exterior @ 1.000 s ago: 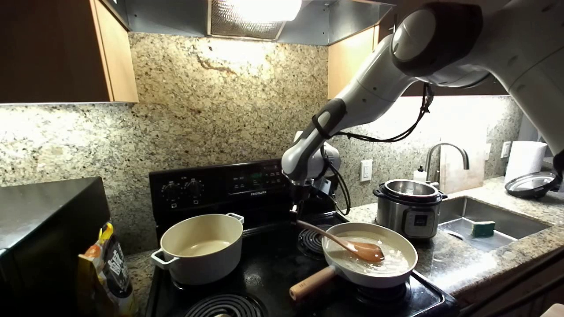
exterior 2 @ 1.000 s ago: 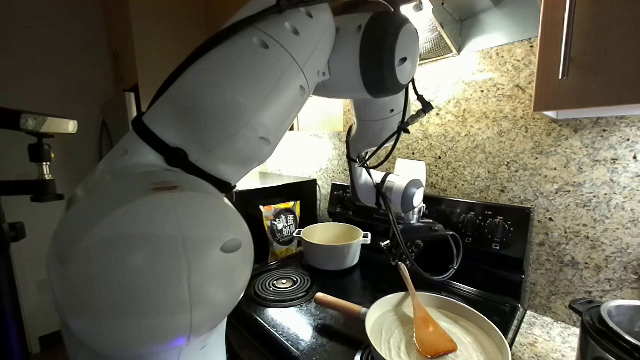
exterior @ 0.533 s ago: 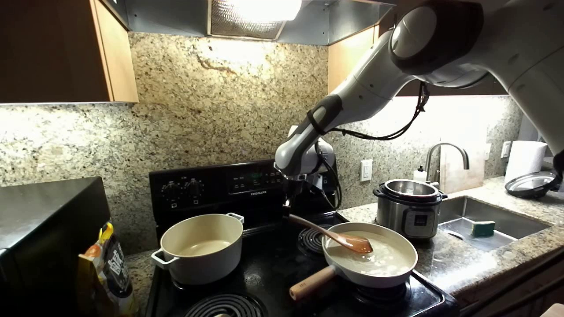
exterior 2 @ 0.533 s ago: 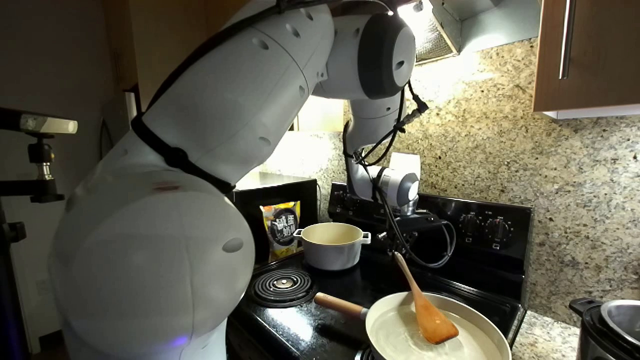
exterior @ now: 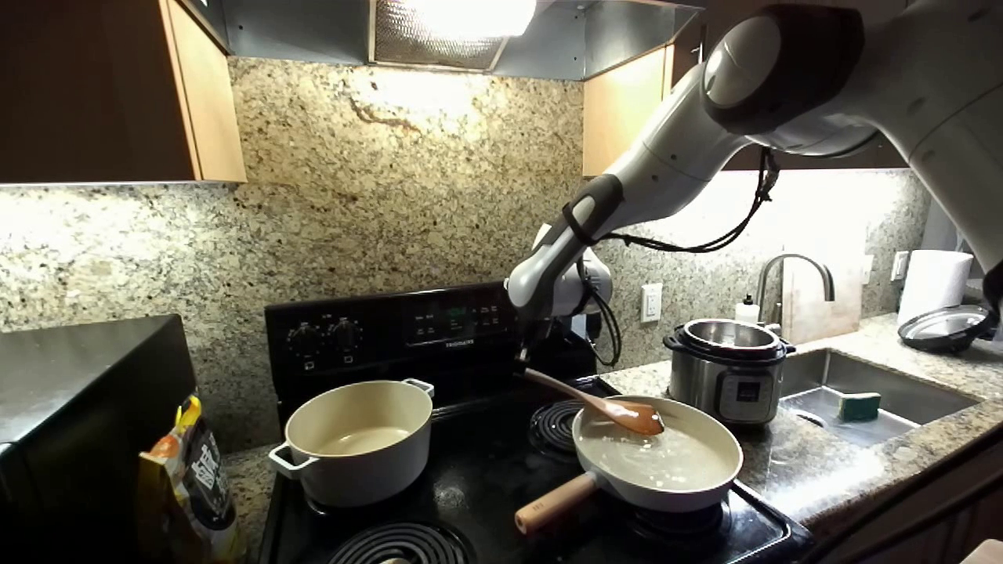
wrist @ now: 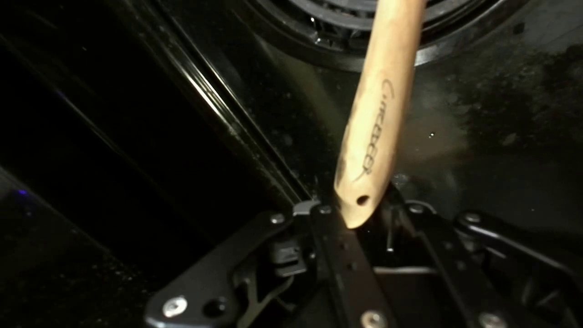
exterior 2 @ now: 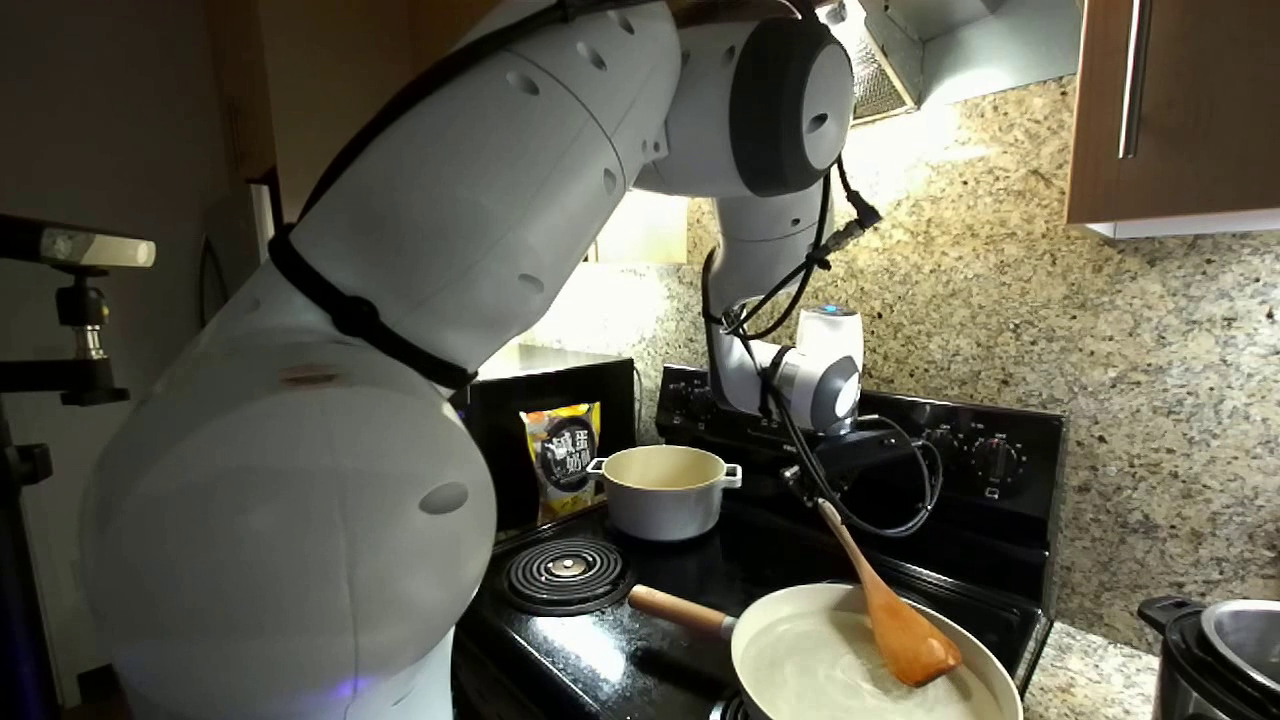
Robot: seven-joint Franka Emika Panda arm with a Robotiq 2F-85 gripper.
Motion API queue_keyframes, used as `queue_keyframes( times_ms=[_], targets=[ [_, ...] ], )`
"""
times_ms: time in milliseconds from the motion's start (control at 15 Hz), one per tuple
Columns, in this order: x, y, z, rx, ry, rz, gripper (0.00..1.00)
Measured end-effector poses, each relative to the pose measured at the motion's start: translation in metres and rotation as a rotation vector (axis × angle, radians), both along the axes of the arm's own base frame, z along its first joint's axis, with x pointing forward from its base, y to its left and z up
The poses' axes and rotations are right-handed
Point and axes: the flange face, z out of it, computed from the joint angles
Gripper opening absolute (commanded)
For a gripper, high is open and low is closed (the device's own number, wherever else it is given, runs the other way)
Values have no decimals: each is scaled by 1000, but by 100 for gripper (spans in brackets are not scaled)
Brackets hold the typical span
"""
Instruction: Pick up the cooking stick and stir in the pan
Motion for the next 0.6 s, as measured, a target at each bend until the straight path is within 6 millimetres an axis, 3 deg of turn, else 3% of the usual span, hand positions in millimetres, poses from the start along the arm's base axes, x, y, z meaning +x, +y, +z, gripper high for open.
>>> queue_keyframes(
  times_ms=[267,600],
  targets=[
    [-11,-17,-17,32,-73,-14,10],
    [-33,-17,-41,125,-166,-38,10]
  ],
)
